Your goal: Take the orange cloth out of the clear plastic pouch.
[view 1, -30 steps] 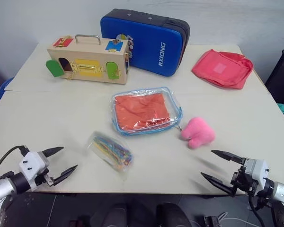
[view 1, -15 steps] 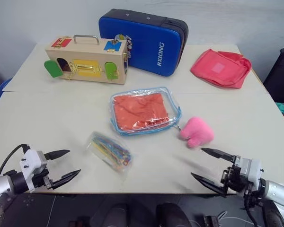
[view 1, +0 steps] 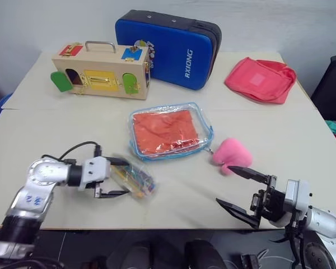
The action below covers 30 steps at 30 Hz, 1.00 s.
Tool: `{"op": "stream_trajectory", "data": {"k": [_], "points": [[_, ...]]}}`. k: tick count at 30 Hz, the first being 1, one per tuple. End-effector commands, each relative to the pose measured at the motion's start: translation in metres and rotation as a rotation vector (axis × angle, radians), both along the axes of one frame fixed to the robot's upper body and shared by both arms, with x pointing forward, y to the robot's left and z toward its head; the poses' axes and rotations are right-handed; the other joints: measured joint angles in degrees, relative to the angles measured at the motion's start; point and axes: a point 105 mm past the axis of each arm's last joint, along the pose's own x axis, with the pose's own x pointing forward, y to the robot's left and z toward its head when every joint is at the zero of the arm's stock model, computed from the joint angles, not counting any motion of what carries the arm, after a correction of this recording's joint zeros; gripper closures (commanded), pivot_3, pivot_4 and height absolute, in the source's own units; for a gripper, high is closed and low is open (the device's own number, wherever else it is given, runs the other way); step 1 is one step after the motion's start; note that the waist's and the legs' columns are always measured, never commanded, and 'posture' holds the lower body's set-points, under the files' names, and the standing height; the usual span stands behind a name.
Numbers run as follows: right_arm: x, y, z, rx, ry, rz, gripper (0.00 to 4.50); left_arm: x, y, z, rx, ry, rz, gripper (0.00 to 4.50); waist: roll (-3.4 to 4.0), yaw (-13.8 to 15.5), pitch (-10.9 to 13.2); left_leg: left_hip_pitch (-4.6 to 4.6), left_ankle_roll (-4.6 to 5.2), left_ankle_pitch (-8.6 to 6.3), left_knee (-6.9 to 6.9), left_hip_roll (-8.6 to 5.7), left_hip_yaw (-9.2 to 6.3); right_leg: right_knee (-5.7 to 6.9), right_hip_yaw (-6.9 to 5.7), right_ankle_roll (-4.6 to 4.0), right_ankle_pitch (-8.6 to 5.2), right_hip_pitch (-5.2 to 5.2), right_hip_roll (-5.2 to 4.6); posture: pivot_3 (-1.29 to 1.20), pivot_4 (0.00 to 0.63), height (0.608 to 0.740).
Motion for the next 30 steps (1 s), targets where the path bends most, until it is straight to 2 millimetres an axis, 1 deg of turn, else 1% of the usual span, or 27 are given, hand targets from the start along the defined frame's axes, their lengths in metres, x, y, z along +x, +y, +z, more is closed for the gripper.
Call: {"op": "stream_trajectory", "data": {"k": [1, 3, 4, 6, 8, 10, 11, 13, 14, 16, 18, 20, 21, 25, 27, 28, 30], "points": [[-0.002, -0.002, 0.009, -0.009, -0.037, -0.015, 0.00, 0.003, -0.001, -0.015, 0.074, 0.068, -0.041, 0.88, 0.00, 0.06, 0.00, 0.00, 0.01, 0.01, 0.01, -0.01, -0.01, 0.04, 0.00, 0.00, 0.00, 0.01, -0.01, 0.00, 0.150, 0.740], [-0.002, -0.002, 0.010, -0.008, -0.040, -0.020, 0.00, 0.002, 0.003, -0.018, 0.096, 0.091, -0.046, 1.40, 0.01, 0.03, -0.01, 0.00, 0.02, 0.01, 0.05, -0.01, -0.01, 0.06, 0.02, 0.00, 0.00, 0.02, -0.02, 0.00, 0.150, 0.740], [-0.002, -0.002, 0.010, -0.007, -0.041, -0.023, 0.00, 0.004, 0.006, -0.019, 0.105, 0.081, -0.034, 1.73, 0.01, 0.00, -0.01, 0.03, 0.02, 0.01, 0.05, -0.01, 0.00, 0.06, 0.04, 0.00, 0.00, 0.03, -0.03, 0.00, 0.150, 0.740], [-0.002, 0.000, 0.011, -0.008, -0.044, -0.024, 0.00, 0.009, 0.012, -0.021, 0.112, 0.062, 0.006, 2.23, 0.01, 0.00, -0.01, 0.05, 0.01, 0.01, 0.04, 0.00, -0.02, 0.06, 0.03, 0.00, 0.00, 0.03, -0.02, 0.00, 0.150, 0.740], [-0.002, 0.002, 0.013, -0.007, -0.049, -0.024, 0.00, 0.015, 0.016, -0.018, 0.080, 0.020, 0.059, 2.80, 0.01, 0.00, -0.01, 0.07, -0.01, 0.02, 0.05, 0.01, -0.03, 0.05, 0.04, 0.00, 0.00, 0.03, -0.03, 0.00, 0.150, 0.740], [-0.002, 0.005, 0.016, -0.003, -0.059, -0.021, 0.00, 0.019, 0.017, -0.010, -0.027, 0.000, 0.133, 3.39, 0.01, 0.00, -0.01, 0.08, -0.02, 0.04, 0.07, 0.01, -0.03, 0.03, 0.05, 0.00, 0.00, 0.03, -0.04, 0.00, 0.150, 0.740], [-0.001, 0.008, 0.018, 0.004, -0.069, -0.015, 0.00, 0.020, 0.023, -0.003, -0.100, -0.011, 0.192, 3.69, 0.01, -0.10, -0.01, 0.09, -0.02, 0.04, 0.08, 0.01, -0.03, 0.02, 0.06, 0.00, 0.00, 0.02, -0.04, 0.00, 0.150, 0.740], [0.001, 0.015, 0.023, 0.024, -0.085, 0.005, 0.00, 0.025, 0.046, 0.014, -0.255, -0.056, 0.383, 4.27, 0.00, -0.57, 0.00, 0.09, -0.03, 0.05, 0.08, 0.04, -0.03, 0.04, 0.10, 0.00, 0.00, -0.01, -0.04, 0.00, 0.150, 0.740], [0.001, 0.017, 0.025, 0.032, -0.093, 0.014, 0.00, 0.025, 0.060, 0.022, -0.315, -0.076, 0.467, 4.48, 0.00, -0.87, 0.00, 0.08, -0.04, 0.05, 0.06, 0.07, -0.04, 0.04, 0.10, 0.00, 0.00, -0.04, -0.04, 0.00, 0.150, 0.740], [0.003, 0.023, 0.027, 0.049, -0.104, 0.032, 0.00, 0.025, 0.091, 0.034, -0.391, -0.117, 0.637, 4.48, -0.02, -1.19, 0.01, 0.07, -0.10, 0.08, 0.02, 0.09, -0.09, 0.06, 0.05, 0.00, -0.01, -0.08, -0.03, 0.00, 0.150, 0.740], [0.005, 0.029, 0.030, 0.066, -0.117, 0.052, 0.00, 0.023, 0.128, 0.049, -0.476, -0.164, 0.832, 4.48, -0.06, -1.36, 0.04, 0.06, -0.12, 0.10, -0.03, 0.10, -0.11, 0.06, 0.03, 0.00, -0.01, -0.10, -0.02, 0.00, 0.150, 0.740], [0.009, 0.037, 0.032, 0.085, -0.136, 0.068, 0.00, 0.021, 0.175, 0.060, -0.529, -0.235, 1.088, 4.48, -0.13, -1.31, 0.07, 0.03, -0.12, 0.10, -0.01, 0.09, -0.11, 0.08, 0.02, 0.00, -0.01, -0.12, -0.03, 0.00, 0.150, 0.740], [0.011, 0.039, 0.032, 0.089, -0.141, 0.071, 0.00, 0.020, 0.191, 0.061, -0.538, -0.255, 1.178, 4.48, -0.14, -1.27, 0.06, 0.04, -0.12, 0.09, -0.01, 0.09, -0.11, 0.07, 0.03, 0.00, -0.01, -0.12, -0.03, 0.00, 0.150, 0.740], [0.014, 0.042, 0.030, 0.077, -0.151, 0.069, 0.00, 0.019, 0.217, 0.060, -0.534, -0.298, 1.355, 4.48, -0.15, -0.29, 0.06, 0.01, -0.10, 0.08, -0.04, 0.03, -0.12, 0.11, 0.00, 0.00, -0.01, -0.08, -0.09, 0.00, 0.150, 0.740], [0.017, 0.042, 0.025, 0.039, -0.148, 0.067, 0.00, 0.022, 0.219, 0.057, -0.544, -0.278, 1.376, 4.48, -0.25, 0.24, 0.04, -0.04, -0.05, 0.05, -0.01, -0.01, -0.11, 0.09, 0.00, 0.00, -0.01, -0.08, -0.12, 0.00, 0.150, 0.740], [0.018, 0.041, 0.022, 0.017, -0.139, 0.065, 0.00, 0.024, 0.216, 0.056, -0.554, -0.257, 1.368, 3.88, -0.37, 0.34, 0.00, -0.05, -0.05, 0.05, 0.00, -0.01, -0.12, 0.10, -0.01, 0.00, 0.00, -0.09, -0.13, 0.00, 0.150, 0.740], [0.022, 0.038, 0.019, 0.005, -0.123, 0.034, 0.00, 0.026, 0.212, 0.057, -0.557, -0.237, 1.360, 3.39, -0.49, 0.36, -0.02, -0.06, -0.06, 0.05, 0.01, -0.01, -0.14, 0.09, -0.03, 0.00, -0.01, -0.08, -0.13, 0.00, 0.150, 0.740]]}}
